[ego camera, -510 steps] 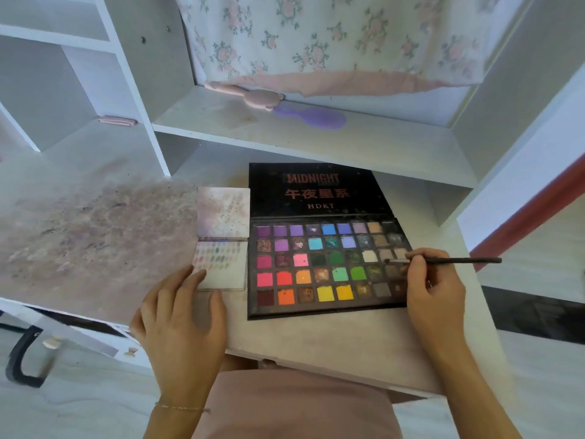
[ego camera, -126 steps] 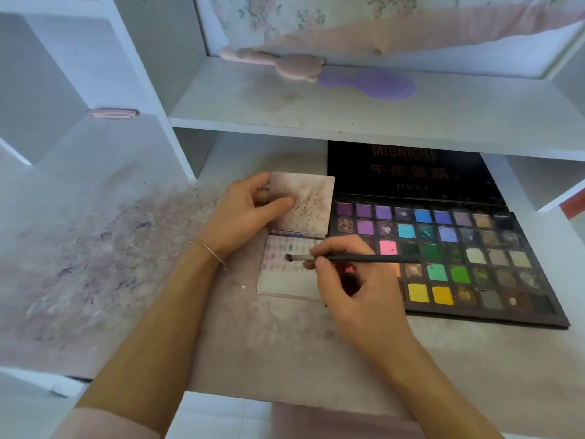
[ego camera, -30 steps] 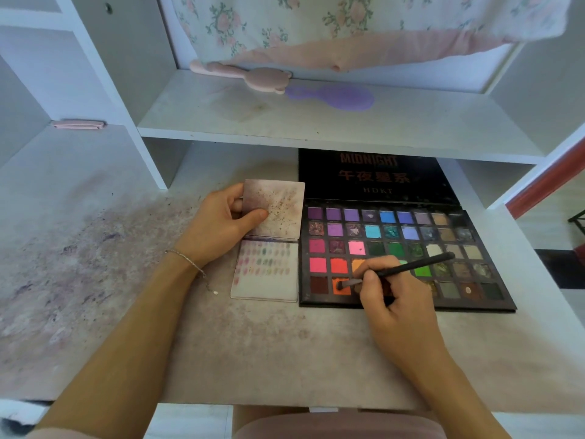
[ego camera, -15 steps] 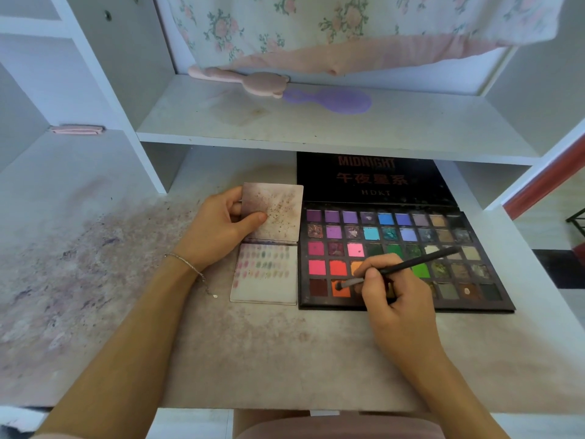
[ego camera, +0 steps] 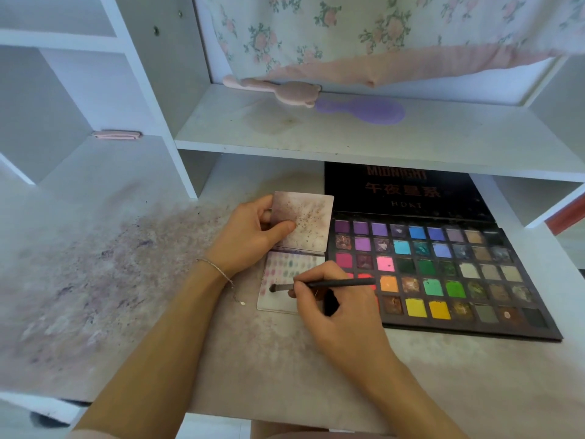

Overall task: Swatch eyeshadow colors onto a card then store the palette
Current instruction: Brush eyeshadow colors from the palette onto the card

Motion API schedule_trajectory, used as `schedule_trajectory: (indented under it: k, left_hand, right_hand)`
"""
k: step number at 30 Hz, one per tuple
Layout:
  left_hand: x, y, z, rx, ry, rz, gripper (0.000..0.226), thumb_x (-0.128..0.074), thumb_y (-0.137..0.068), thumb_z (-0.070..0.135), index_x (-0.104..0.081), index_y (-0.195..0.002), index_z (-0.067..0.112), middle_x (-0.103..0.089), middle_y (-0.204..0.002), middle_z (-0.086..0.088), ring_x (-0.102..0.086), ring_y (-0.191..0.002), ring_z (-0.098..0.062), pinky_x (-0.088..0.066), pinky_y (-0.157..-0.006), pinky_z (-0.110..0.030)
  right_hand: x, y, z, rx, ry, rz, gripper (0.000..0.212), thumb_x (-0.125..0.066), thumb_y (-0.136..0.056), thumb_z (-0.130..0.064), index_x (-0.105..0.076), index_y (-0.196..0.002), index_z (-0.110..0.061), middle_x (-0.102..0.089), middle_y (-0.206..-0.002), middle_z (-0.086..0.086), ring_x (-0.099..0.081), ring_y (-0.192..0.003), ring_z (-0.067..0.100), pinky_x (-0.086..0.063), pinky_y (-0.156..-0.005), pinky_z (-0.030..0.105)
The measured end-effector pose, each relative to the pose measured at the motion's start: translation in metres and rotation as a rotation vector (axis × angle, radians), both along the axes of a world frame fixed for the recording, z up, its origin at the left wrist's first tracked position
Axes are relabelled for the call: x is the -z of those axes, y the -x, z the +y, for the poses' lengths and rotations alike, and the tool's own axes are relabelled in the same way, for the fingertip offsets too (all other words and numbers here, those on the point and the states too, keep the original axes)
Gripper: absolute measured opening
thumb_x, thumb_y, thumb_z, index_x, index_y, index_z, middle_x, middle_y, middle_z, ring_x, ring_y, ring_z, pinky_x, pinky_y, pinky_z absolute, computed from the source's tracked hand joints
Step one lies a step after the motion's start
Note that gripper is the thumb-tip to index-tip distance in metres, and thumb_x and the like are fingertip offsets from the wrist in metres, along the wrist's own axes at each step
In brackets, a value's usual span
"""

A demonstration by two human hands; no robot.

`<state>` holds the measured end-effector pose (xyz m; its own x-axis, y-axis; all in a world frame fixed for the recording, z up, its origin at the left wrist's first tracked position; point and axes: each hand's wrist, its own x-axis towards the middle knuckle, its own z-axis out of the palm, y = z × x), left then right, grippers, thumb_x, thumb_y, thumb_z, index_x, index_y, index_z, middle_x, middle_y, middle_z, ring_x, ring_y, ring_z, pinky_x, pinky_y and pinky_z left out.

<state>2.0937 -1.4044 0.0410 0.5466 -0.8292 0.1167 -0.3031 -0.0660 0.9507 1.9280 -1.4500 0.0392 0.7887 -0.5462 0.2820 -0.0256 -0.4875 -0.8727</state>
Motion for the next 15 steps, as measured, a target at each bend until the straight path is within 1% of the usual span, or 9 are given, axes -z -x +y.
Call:
schedule_trajectory:
  k: [2,6,8,10,13,15]
  left_hand:
    - [-0.0001,0.0003,-0.0001,0.001,0.004,0.007,0.029,-0.060,-0.085,0.006,-0.056,-0.092,0.033,-0.067,-0.071,0.026,-0.066,-0.074,0.006,-0.047,-0.059,-0.006]
    - [-0.0005,0.0004,0.0000,0.007,0.018,0.011,0.029,-0.060,-0.085,0.005,-0.057,-0.092,0.032,-0.067,-0.075,0.023,-0.066,-0.074,0.005,-0.048,-0.060,-0.007]
    - [-0.0004,0.0002,-0.0004,0.010,0.026,0.012,0.029,-0.060,-0.085,0.004,-0.057,-0.092,0.032,-0.067,-0.074,0.023,-0.066,-0.075,0.004,-0.048,-0.061,-0.008]
    - [-0.0004,0.0004,-0.0007,0.011,0.027,0.014,0.029,-0.060,-0.085,0.004,-0.057,-0.092,0.032,-0.067,-0.073,0.024,-0.066,-0.075,0.004,-0.048,-0.061,-0.008]
    - [-0.0002,0.0001,-0.0009,0.017,0.029,0.013,0.029,-0.060,-0.085,0.004,-0.057,-0.092,0.032,-0.067,-0.073,0.023,-0.067,-0.075,0.003,-0.049,-0.061,-0.009]
    - [0.0000,-0.0002,-0.0007,0.016,0.034,0.017,0.029,-0.060,-0.085,0.004,-0.057,-0.092,0.031,-0.068,-0.072,0.023,-0.067,-0.075,0.001,-0.049,-0.062,-0.010]
  right_hand:
    - [0.0018,-0.0006,-0.0006,0.005,0.012,0.015,0.006,-0.056,-0.079,-0.023,-0.058,-0.076,-0.027,-0.063,-0.072,-0.010,-0.059,-0.070,0.007,-0.047,-0.060,0.019]
    - [0.0002,-0.0015,-0.0001,0.007,0.039,0.031,0.013,-0.055,-0.079,-0.022,-0.052,-0.076,-0.033,-0.065,-0.072,-0.007,-0.057,-0.069,0.003,-0.041,-0.058,0.009]
    - [0.0002,-0.0015,0.0004,0.000,0.044,0.044,0.010,-0.055,-0.080,-0.021,-0.054,-0.076,-0.030,-0.065,-0.073,-0.006,-0.056,-0.069,0.003,-0.040,-0.058,0.007]
    - [0.0006,-0.0014,0.0003,-0.010,0.034,0.060,0.004,-0.055,-0.080,-0.022,-0.059,-0.079,-0.023,-0.065,-0.074,-0.006,-0.057,-0.071,0.004,-0.043,-0.060,0.011]
    - [0.0007,-0.0015,0.0001,-0.019,0.035,0.093,0.009,-0.053,-0.080,-0.025,-0.061,-0.082,-0.020,-0.065,-0.076,-0.006,-0.057,-0.074,0.005,-0.047,-0.064,0.019]
    - [0.0005,-0.0015,0.0003,-0.017,0.051,0.111,0.011,-0.052,-0.080,-0.026,-0.061,-0.082,-0.019,-0.065,-0.076,-0.004,-0.057,-0.074,0.006,-0.047,-0.064,0.022]
